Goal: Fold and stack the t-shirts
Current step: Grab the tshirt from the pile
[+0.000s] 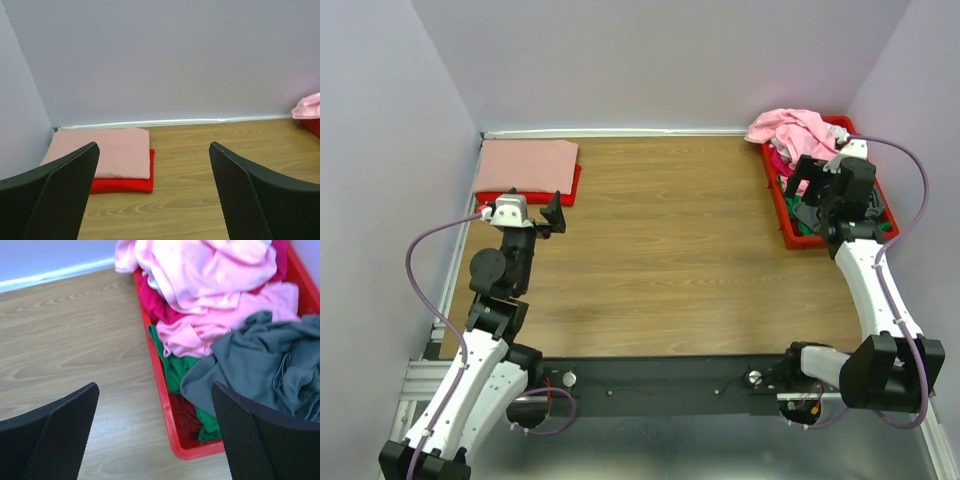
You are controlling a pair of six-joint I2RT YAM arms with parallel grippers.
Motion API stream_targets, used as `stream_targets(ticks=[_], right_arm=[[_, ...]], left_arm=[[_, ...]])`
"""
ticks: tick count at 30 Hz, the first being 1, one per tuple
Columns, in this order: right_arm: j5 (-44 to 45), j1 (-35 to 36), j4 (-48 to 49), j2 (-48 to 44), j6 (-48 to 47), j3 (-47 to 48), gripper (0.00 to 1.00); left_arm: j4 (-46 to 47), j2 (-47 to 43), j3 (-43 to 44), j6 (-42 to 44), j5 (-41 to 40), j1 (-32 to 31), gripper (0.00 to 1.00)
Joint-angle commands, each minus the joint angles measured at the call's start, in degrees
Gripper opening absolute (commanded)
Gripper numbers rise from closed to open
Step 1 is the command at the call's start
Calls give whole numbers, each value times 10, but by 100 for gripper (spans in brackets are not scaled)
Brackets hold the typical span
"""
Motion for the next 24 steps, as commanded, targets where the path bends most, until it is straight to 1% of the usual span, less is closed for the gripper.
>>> stream_targets(ticks=[1, 2, 3, 4, 5, 6, 7, 8, 10, 11, 12, 14, 15, 16, 17, 18, 19, 22, 24], right_arm=[[-52, -2, 1, 14, -104, 42, 100], [-84, -2, -1, 19, -141, 46, 100], [-144, -1, -17, 24, -182, 50, 100], [-166, 0, -29, 38, -250, 57, 100], [-173, 0, -41, 49, -268, 78, 100], [-158, 0, -60, 61, -273, 94, 100], [-143, 0, -68, 78, -272, 110, 100], [-123, -2, -78, 114, -263, 148, 100], [-139, -20, -81, 160, -236, 180, 100], [-155, -29, -80, 210, -224, 203, 100], [-185, -38, -84, 235, -213, 246, 100], [-197, -45, -96, 290, -193, 303, 100], [-200, -45, -105, 339, -188, 328, 100], [-201, -46, -110, 368, -174, 388, 100], [-197, -45, -115, 395, -163, 418, 100], [-186, -45, -134, 450, -154, 454, 100], [-179, -46, -143, 475, -144, 512, 100], [-145, -46, -161, 551, -136, 596, 97], [-128, -46, -174, 584, -141, 619, 92]], left_arm=[[17, 2, -2, 8, -8, -3, 98], [17, 2, -1, 9, -8, -3, 98], [18, 3, -1, 9, -7, -3, 98], [18, 5, -1, 9, -6, -3, 98], [20, 5, 0, 9, -3, -3, 98], [20, 6, 0, 10, -1, -3, 98], [22, 9, 0, 10, 0, -3, 98], [24, 11, 0, 10, 5, -4, 98], [24, 17, 2, 10, 8, -4, 98], [24, 19, 4, 10, 11, -5, 98], [23, 18, 5, 10, 13, -7, 98], [21, 13, 5, 10, 17, -8, 98], [20, 11, 4, 10, 18, -9, 98], [20, 6, 3, 10, 19, -10, 98], [21, 5, 2, 10, 20, -11, 98], [20, 4, 1, 10, 20, -11, 98], [21, 3, 0, 10, 19, -11, 98], [20, 5, 0, 25, 14, -13, 98], [22, 7, 0, 26, 11, -14, 98]])
